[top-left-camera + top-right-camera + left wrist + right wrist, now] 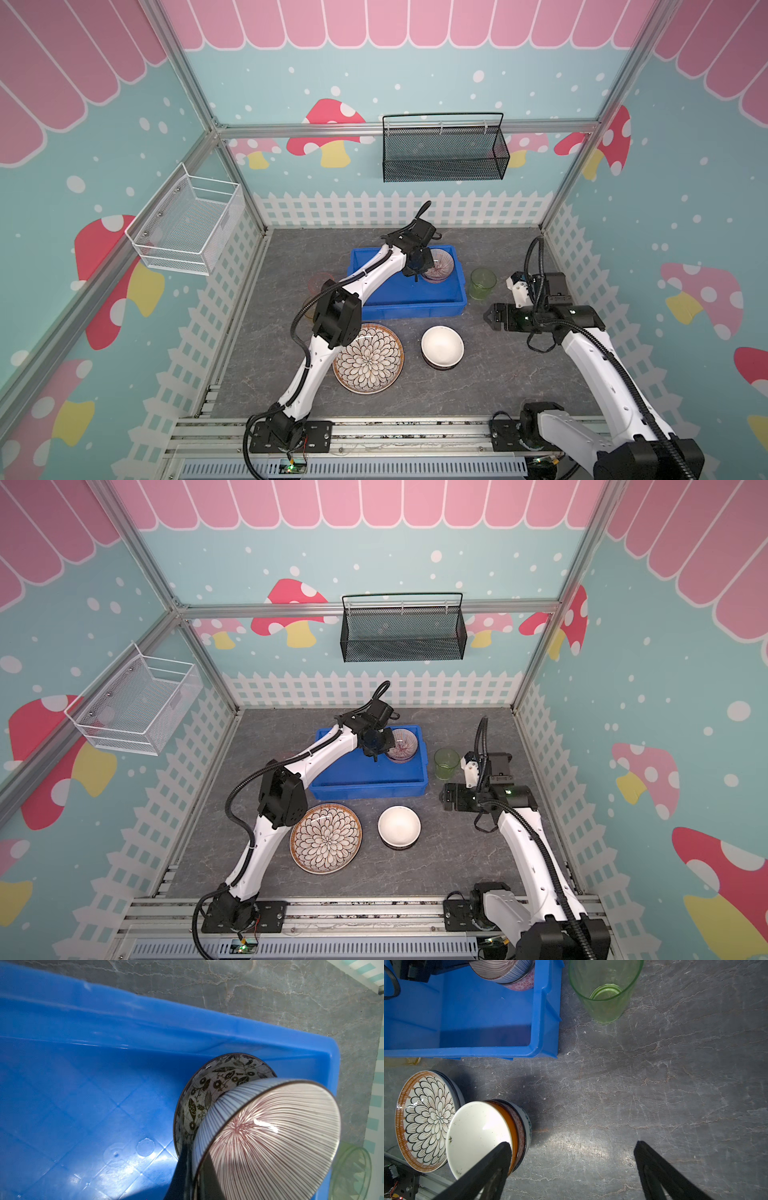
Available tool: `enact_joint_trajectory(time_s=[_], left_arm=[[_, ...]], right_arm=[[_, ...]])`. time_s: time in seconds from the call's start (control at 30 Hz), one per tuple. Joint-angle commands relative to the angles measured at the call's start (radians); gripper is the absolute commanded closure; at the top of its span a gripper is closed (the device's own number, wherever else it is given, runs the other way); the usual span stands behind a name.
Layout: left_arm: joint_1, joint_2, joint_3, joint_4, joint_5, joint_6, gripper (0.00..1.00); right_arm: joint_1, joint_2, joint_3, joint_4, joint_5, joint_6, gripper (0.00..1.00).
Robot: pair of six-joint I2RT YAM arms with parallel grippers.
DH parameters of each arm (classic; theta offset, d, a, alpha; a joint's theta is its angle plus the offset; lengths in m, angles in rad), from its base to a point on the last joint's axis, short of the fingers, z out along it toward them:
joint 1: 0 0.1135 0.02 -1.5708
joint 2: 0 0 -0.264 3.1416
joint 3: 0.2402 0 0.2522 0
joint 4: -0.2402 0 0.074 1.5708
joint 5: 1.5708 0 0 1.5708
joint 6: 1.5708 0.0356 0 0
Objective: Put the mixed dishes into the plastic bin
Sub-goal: 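Lower the striped bowl onto the leaf-print bowl and open the left gripper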
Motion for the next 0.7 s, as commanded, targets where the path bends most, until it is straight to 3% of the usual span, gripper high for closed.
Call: enact_joint_trajectory(time_s=[0.0, 0.67], left_arm=[[0.005, 0.016, 0.045, 0.023, 0.012, -0.019, 0.90], [0.005, 0.003, 0.035, 0.024, 0.032, -0.013, 0.70]], right_arm=[[-0.007, 0.005, -0.012, 0.000, -0.015, -0.020, 0.04], [-0.008, 0.008, -0.011, 0.002, -0.032, -0.026, 0.05]])
